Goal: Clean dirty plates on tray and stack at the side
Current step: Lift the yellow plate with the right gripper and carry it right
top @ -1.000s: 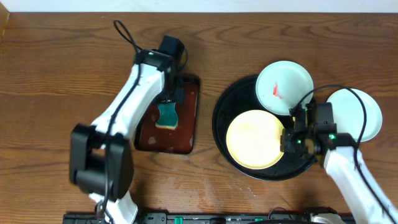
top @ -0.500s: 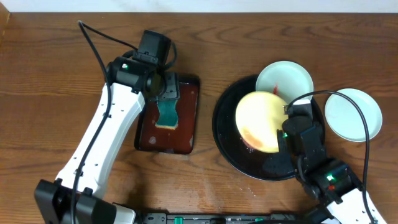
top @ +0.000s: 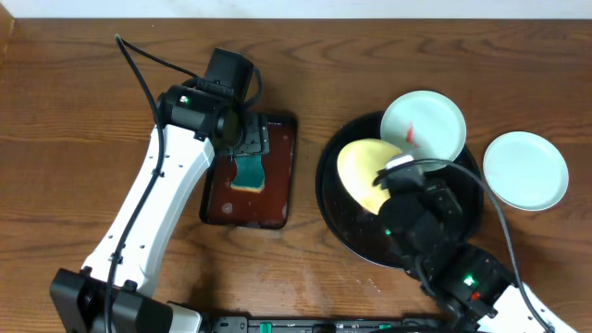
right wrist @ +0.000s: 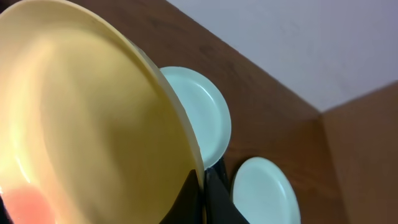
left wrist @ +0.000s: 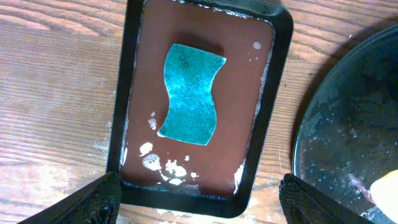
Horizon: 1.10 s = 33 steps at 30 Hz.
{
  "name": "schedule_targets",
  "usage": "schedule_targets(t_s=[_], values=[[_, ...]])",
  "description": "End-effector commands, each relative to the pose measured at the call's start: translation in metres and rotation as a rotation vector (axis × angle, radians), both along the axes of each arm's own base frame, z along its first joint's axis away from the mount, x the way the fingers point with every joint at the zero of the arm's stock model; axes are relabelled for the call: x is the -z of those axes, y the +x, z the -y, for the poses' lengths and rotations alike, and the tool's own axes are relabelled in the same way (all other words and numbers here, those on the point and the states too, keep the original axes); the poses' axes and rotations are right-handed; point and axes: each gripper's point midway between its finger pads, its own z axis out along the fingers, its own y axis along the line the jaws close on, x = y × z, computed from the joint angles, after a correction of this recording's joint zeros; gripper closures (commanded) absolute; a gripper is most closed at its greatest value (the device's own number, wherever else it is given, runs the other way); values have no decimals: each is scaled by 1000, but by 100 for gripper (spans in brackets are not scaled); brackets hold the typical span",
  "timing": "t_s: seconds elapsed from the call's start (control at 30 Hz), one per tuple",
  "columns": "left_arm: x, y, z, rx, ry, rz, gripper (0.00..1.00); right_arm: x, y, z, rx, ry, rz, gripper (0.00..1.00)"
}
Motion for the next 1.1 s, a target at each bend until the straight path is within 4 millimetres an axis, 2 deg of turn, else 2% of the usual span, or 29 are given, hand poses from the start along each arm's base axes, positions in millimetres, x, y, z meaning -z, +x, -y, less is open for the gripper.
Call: schedule_targets(t_s=[0.0,0.27,0.43,1.07], values=[[-5,1,0,5,-1,14,18,-13,-1,-4,-8,-102,44,99],[-5,1,0,5,-1,14,18,-30,-13,-10,23,-323,155,99],[-5,1,0,5,-1,14,18,-30,-16,-18,0,-325,161,99],[-5,1,0,5,-1,14,17,-30,-15,-18,1,-321,162,99]])
